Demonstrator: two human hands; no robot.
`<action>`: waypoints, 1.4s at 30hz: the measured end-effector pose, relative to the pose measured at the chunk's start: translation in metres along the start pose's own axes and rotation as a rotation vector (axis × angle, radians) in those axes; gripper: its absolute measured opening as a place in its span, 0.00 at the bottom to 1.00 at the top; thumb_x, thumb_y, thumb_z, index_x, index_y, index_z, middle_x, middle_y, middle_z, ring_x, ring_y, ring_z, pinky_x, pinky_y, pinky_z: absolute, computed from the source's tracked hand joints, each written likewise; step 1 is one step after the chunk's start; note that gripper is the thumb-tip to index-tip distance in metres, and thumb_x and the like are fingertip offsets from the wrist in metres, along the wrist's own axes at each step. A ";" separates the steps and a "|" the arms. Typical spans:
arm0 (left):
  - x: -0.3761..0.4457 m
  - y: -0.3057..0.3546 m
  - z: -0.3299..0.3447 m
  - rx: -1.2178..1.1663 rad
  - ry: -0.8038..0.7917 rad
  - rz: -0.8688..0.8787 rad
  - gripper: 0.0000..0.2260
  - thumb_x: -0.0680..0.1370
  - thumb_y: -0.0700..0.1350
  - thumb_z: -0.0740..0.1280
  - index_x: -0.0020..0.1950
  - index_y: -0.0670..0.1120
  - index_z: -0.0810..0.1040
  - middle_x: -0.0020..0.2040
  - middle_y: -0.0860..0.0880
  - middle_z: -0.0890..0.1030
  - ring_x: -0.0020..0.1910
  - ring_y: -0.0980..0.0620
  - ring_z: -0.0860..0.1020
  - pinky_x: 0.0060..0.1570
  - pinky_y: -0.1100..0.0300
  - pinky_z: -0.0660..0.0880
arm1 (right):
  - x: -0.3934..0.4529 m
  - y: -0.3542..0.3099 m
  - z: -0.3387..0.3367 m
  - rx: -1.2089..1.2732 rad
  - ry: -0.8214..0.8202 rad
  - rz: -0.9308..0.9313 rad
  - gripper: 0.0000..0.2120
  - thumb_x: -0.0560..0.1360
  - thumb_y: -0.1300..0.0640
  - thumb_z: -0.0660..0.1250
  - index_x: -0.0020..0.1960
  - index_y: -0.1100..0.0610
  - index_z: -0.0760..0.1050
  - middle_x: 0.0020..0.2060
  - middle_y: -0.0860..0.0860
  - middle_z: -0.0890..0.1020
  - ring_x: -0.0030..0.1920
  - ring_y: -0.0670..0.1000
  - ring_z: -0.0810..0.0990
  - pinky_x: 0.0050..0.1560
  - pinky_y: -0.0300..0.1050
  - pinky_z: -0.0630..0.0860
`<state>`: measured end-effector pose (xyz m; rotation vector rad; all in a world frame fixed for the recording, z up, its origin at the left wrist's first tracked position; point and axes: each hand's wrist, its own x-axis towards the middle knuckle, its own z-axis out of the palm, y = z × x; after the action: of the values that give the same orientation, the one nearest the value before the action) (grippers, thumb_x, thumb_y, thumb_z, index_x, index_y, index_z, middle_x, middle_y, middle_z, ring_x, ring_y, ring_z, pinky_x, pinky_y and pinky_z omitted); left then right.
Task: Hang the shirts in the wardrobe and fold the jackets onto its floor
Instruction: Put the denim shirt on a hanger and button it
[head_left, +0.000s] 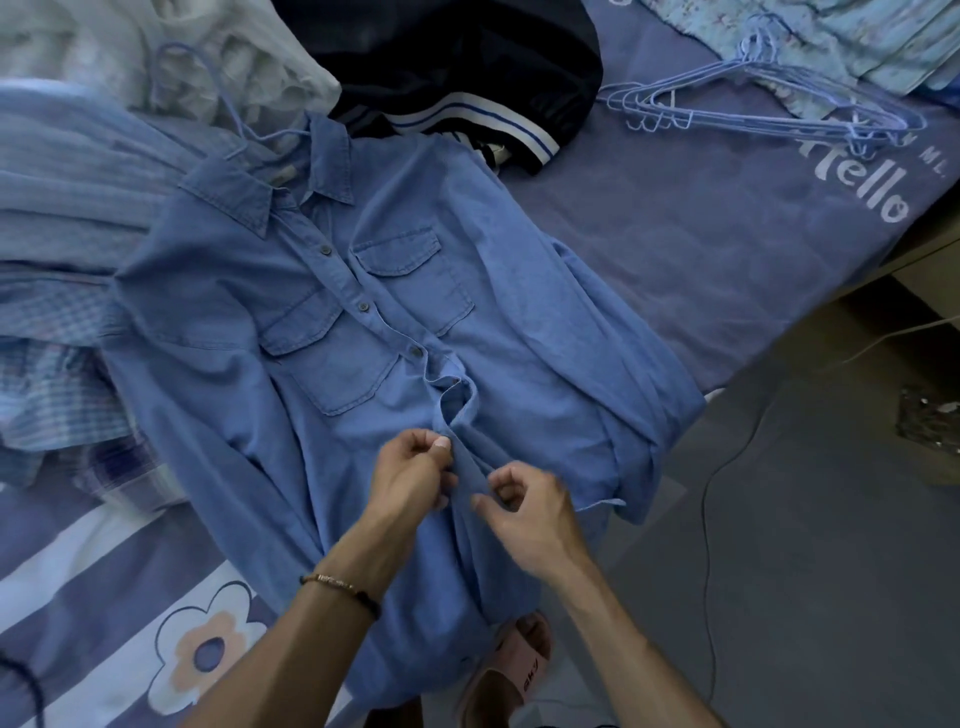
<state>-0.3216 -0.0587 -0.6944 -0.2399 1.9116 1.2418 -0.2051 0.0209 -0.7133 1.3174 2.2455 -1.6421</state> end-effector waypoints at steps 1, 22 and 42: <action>0.007 -0.002 0.000 -0.009 0.031 -0.037 0.08 0.81 0.38 0.62 0.42 0.45 0.72 0.32 0.49 0.76 0.25 0.55 0.74 0.23 0.64 0.67 | -0.006 0.004 0.002 -0.062 -0.034 -0.057 0.07 0.71 0.57 0.71 0.37 0.54 0.75 0.30 0.48 0.78 0.34 0.47 0.77 0.38 0.45 0.75; -0.015 -0.074 0.007 0.755 -0.044 0.424 0.43 0.68 0.33 0.68 0.78 0.52 0.51 0.58 0.53 0.66 0.43 0.52 0.76 0.33 0.59 0.76 | -0.004 0.039 -0.001 -0.374 0.012 -0.112 0.02 0.73 0.60 0.70 0.42 0.55 0.78 0.41 0.48 0.78 0.40 0.47 0.77 0.38 0.36 0.70; -0.050 -0.009 0.074 -0.086 -0.295 -0.021 0.11 0.75 0.29 0.69 0.36 0.39 0.72 0.23 0.52 0.71 0.28 0.54 0.76 0.50 0.53 0.80 | -0.018 0.020 -0.098 -0.107 0.372 -0.042 0.06 0.69 0.65 0.73 0.35 0.57 0.79 0.27 0.45 0.79 0.32 0.43 0.79 0.32 0.30 0.72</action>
<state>-0.2453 -0.0153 -0.6771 -0.1141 1.6020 1.2709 -0.1403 0.0908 -0.6773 1.6737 2.5338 -1.3567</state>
